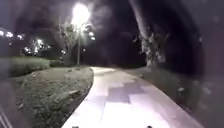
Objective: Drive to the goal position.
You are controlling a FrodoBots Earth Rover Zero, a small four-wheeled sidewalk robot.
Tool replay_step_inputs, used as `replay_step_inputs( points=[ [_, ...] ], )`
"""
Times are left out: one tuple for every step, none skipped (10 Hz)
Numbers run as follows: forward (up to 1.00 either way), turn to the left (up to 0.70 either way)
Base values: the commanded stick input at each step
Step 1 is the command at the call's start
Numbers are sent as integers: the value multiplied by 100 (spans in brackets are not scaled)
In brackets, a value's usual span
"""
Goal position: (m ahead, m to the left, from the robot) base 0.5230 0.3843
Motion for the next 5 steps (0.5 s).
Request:
replay_step_inputs(
  points=[
    [70,-34],
    [70,-9],
    [70,0],
    [70,0],
    [70,0]
  ],
)
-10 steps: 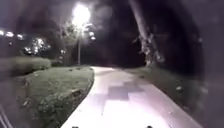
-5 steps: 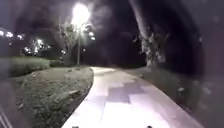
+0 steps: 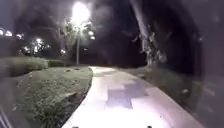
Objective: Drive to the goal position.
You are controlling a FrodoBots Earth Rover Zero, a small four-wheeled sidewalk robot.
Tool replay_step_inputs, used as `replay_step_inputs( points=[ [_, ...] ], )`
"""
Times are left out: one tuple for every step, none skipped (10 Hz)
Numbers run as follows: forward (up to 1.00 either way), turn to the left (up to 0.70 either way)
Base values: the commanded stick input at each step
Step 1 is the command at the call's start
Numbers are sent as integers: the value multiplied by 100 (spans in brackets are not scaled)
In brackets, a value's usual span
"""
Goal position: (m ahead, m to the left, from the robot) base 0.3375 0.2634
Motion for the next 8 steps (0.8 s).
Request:
replay_step_inputs(
  points=[
    [70,0],
    [70,0],
    [70,0],
    [70,0],
    [70,0],
    [70,0],
    [70,0],
    [70,0]
  ],
)
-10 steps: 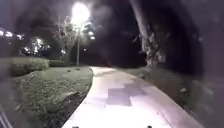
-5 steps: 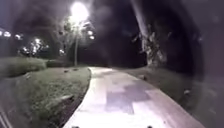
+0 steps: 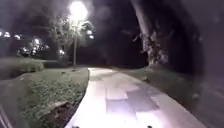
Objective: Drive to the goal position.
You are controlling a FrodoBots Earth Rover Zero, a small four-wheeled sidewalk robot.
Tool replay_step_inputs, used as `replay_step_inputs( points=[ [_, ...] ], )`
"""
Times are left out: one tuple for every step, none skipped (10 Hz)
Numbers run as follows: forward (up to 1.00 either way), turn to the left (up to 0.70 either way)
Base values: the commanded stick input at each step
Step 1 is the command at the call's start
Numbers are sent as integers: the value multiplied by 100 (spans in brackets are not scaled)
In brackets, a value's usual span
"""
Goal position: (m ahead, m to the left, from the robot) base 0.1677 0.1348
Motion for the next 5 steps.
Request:
replay_step_inputs(
  points=[
    [70,0],
    [70,0],
    [70,0],
    [70,0],
    [70,0]
  ],
)
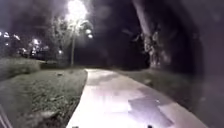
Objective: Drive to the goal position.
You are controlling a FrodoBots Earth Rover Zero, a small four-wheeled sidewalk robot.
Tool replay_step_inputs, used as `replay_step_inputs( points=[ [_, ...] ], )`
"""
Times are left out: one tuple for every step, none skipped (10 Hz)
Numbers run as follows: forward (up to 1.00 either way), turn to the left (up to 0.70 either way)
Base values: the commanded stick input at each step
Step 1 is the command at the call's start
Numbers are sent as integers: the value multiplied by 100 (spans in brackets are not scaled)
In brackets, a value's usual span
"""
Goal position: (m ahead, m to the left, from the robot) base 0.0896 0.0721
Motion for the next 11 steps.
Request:
replay_step_inputs(
  points=[
    [70,0],
    [70,0],
    [70,2],
    [70,14],
    [70,27],
    [70,28],
    [70,7],
    [70,0],
    [70,0],
    [70,0],
    [70,0]
  ],
)
